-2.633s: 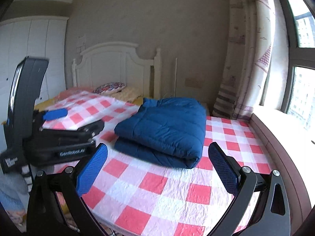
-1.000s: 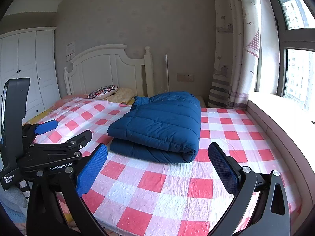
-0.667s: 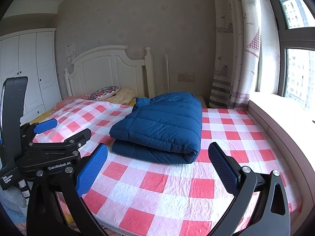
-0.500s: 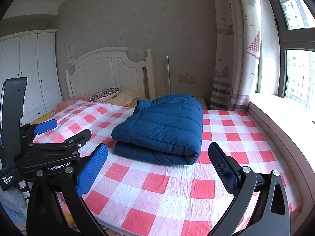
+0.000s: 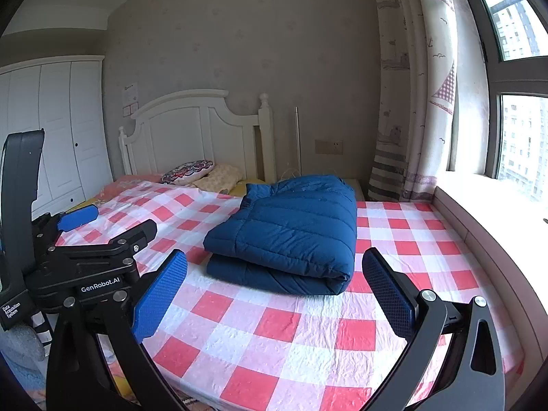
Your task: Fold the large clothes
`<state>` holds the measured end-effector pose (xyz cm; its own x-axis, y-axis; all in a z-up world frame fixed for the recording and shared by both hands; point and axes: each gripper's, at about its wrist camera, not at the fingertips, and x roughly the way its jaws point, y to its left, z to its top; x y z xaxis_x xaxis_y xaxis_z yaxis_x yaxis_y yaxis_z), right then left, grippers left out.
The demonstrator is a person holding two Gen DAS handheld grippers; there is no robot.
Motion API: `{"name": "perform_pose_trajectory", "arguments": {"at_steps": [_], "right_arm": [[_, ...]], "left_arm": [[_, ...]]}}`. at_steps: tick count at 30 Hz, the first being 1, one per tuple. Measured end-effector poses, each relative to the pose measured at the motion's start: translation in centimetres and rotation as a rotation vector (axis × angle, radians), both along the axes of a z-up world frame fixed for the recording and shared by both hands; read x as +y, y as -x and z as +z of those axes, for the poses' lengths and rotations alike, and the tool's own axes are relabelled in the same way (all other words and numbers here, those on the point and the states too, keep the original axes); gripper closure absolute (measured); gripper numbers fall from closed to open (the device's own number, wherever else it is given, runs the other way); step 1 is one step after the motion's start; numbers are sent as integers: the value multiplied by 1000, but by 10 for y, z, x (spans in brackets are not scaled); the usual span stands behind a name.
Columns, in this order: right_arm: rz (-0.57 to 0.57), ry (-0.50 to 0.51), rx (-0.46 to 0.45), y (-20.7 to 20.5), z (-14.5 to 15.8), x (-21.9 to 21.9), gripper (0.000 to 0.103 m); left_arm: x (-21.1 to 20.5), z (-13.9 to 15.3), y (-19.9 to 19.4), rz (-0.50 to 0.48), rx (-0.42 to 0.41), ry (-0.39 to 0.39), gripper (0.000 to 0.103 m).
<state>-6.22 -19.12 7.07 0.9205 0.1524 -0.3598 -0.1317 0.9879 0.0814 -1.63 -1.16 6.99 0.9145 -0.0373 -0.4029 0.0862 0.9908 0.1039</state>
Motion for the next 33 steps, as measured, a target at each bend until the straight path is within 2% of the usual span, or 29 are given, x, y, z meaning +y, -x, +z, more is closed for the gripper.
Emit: {"name": "perform_pose_trajectory", "arguments": {"at_steps": [12, 21, 26, 28, 30, 33], "right_arm": [[6, -1, 6, -1, -2, 7, 5], [-17, -27, 57, -19, -25, 1, 5], [-21, -24, 97, -37, -36, -1, 5], [-19, -25, 117, -47, -42, -2, 5], [-18, -24, 145, -61, -47, -8, 5], [-69, -22, 158, -80, -43, -36, 5]], "left_arm": [[2, -3, 0, 6, -2, -3, 2], [-4, -26, -16, 6, 39, -30, 2], [-4, -30, -25, 20, -19, -22, 2], [-5, -31, -35, -21, 6, -6, 2], [-5, -35, -59, -59, 84, -5, 2], [11, -42, -99, -55, 167, -32, 2]]}}
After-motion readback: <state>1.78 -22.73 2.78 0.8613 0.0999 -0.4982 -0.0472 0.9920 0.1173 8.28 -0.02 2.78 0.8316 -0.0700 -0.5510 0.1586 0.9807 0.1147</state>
